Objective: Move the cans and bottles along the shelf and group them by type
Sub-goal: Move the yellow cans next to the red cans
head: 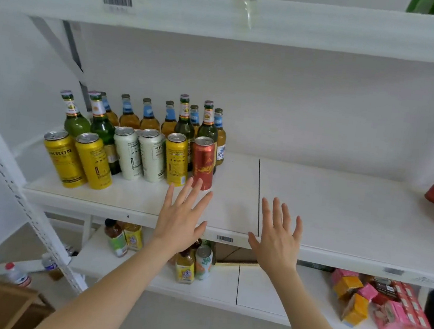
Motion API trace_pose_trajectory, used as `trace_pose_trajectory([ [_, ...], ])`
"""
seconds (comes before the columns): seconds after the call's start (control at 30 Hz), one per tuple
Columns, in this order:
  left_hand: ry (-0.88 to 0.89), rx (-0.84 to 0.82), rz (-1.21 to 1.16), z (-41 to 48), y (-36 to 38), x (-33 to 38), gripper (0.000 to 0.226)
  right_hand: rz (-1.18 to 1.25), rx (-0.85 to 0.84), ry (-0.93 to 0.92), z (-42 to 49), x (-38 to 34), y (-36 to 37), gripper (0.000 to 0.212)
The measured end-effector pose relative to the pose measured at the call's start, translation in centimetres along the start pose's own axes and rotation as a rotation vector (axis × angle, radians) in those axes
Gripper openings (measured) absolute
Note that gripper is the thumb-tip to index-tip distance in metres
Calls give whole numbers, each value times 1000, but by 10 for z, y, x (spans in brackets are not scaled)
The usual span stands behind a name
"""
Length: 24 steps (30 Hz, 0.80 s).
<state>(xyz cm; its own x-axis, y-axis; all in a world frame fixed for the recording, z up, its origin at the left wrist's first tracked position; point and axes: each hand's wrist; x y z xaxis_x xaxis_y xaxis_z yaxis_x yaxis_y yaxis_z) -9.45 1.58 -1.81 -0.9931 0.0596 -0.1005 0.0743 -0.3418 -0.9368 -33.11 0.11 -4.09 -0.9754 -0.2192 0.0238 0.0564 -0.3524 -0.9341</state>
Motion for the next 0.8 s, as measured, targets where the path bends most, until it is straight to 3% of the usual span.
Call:
trace_pose_trajectory([
  [0.5,21,24,28,-51,1,-265,71,50,41,48,36,-264,-9,88],
  [0.8,-76,60,-24,-48,17,-376,75,131,35,-15,75,-360,11,87],
])
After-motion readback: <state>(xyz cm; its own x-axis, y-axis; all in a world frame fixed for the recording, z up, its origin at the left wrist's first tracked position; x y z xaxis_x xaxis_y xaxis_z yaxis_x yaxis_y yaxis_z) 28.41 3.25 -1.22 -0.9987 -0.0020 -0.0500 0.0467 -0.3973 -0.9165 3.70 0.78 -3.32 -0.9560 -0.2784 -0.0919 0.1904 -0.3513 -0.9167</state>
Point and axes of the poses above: each hand's wrist, its own z-axis towards the middle knuckle, its own y-axis out of the palm, x = y × z, and after that the axes turned 6 degrees about -y, right-handed
